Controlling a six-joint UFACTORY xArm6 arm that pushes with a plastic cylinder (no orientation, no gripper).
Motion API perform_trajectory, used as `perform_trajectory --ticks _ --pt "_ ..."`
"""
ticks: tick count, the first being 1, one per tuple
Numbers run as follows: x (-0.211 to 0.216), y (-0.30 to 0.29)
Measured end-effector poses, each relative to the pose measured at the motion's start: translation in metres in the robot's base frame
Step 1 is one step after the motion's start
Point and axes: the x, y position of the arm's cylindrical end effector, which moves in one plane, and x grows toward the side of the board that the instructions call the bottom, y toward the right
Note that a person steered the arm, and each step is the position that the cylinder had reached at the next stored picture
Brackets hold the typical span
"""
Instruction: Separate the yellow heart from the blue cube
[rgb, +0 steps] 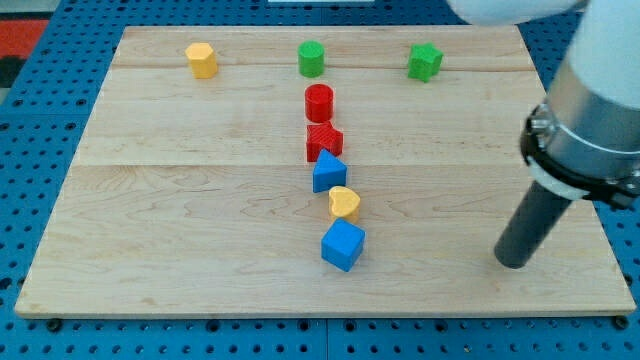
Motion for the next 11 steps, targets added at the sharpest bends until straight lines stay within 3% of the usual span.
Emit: perform_trajectory --ticks 5,6,8,11 --pt "-0.043 -0.011" --pt "-0.034 -0.085" --pt "-0.038 -0.168" --pt "-0.048 -0.182"
